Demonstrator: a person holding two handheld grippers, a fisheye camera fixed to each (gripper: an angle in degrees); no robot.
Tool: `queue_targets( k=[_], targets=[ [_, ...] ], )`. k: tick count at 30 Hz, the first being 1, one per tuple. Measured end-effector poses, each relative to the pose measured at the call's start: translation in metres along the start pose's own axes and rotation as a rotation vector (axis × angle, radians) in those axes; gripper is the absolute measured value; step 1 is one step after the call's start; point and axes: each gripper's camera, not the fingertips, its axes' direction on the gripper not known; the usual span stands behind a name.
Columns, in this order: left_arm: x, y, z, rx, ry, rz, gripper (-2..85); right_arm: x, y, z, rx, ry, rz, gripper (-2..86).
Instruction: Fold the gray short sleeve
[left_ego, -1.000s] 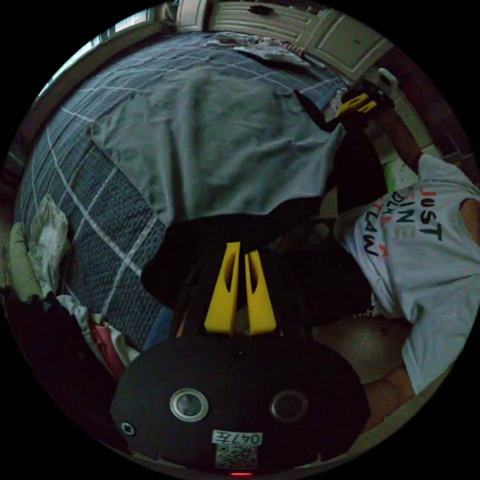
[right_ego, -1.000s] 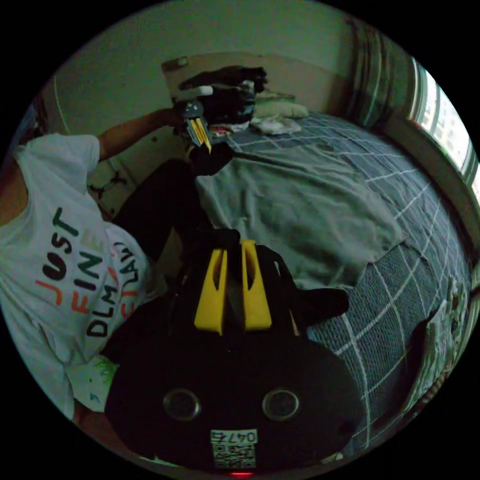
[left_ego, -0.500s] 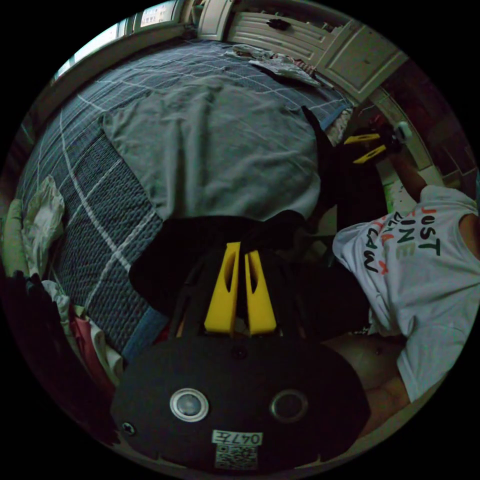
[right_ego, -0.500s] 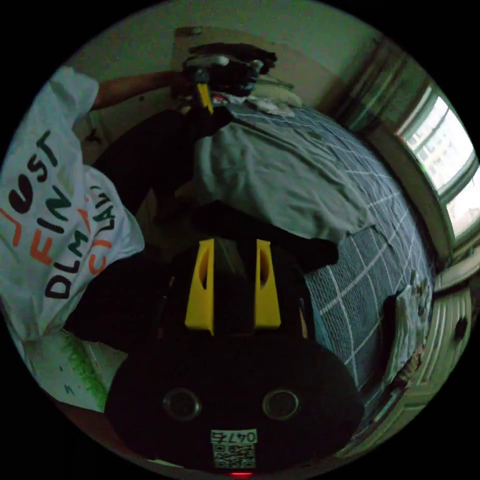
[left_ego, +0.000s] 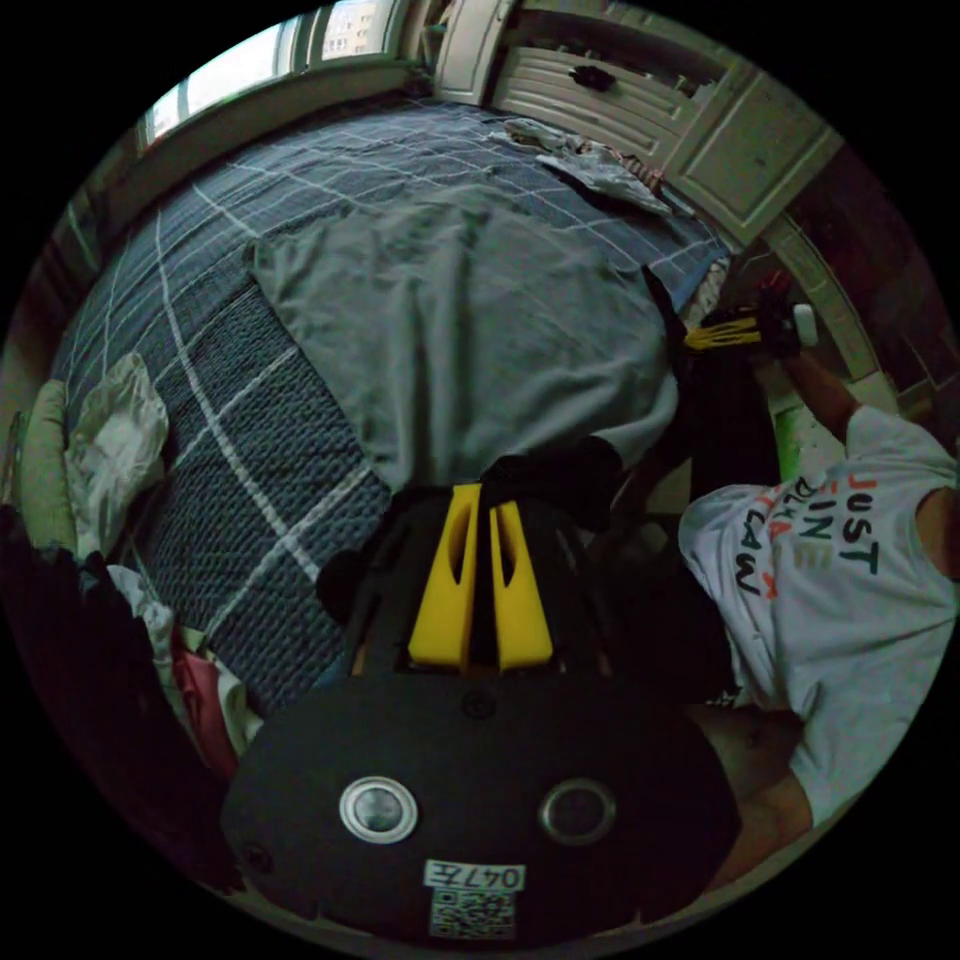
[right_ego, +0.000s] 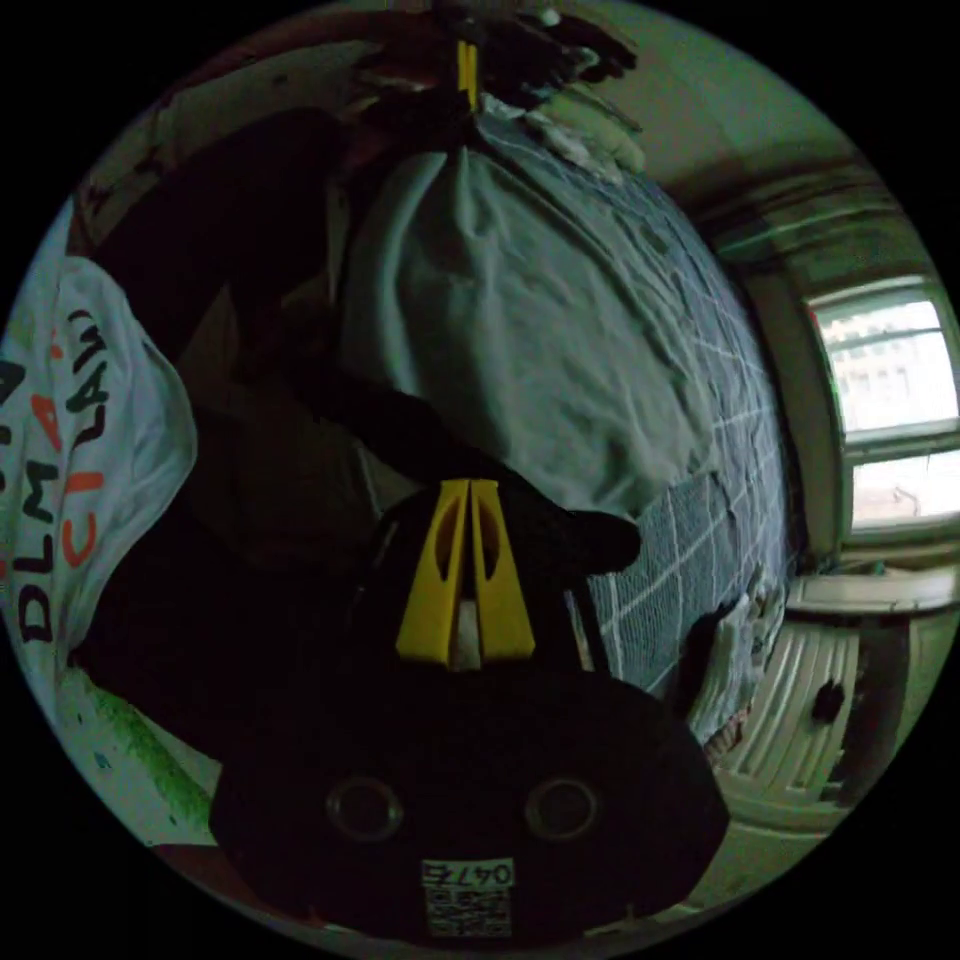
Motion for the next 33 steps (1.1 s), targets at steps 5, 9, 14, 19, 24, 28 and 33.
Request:
queue_targets(
  k=[5,9,14,19,24,28,33],
  targets=[
    [-0.024,-0.013,0.003,0.026,0.022,-0.017,-0.1,0.052,0.064,-0.032,0.16,-0.011,0.359,-0.6],
    [-0.053,-0.014,0.021,-0.013,0.096,-0.115,1.2,0.112,0.116,0.005,0.098,-0.11,0.614,-0.5],
    [-0.065,0.023,0.037,0.096,0.15,-0.215,4.4,0.132,0.168,0.067,0.127,-0.295,0.772,0.9],
    [-0.029,0.071,0.02,0.193,-0.051,-0.174,5.2,0.116,0.194,0.059,0.355,-0.289,0.755,5.2],
    [0.036,0.073,0.031,0.143,-0.203,0.023,4.9,0.102,0.13,0.057,0.377,-0.203,0.455,5.7],
    [0.106,0.062,0.063,0.134,-0.424,0.297,5.8,0.091,0.072,0.082,0.344,-0.153,0.244,5.5],
    [0.145,0.067,0.099,0.149,-0.464,0.415,7.4,0.082,0.041,0.121,0.218,-0.1,0.127,4.2]
  ],
)
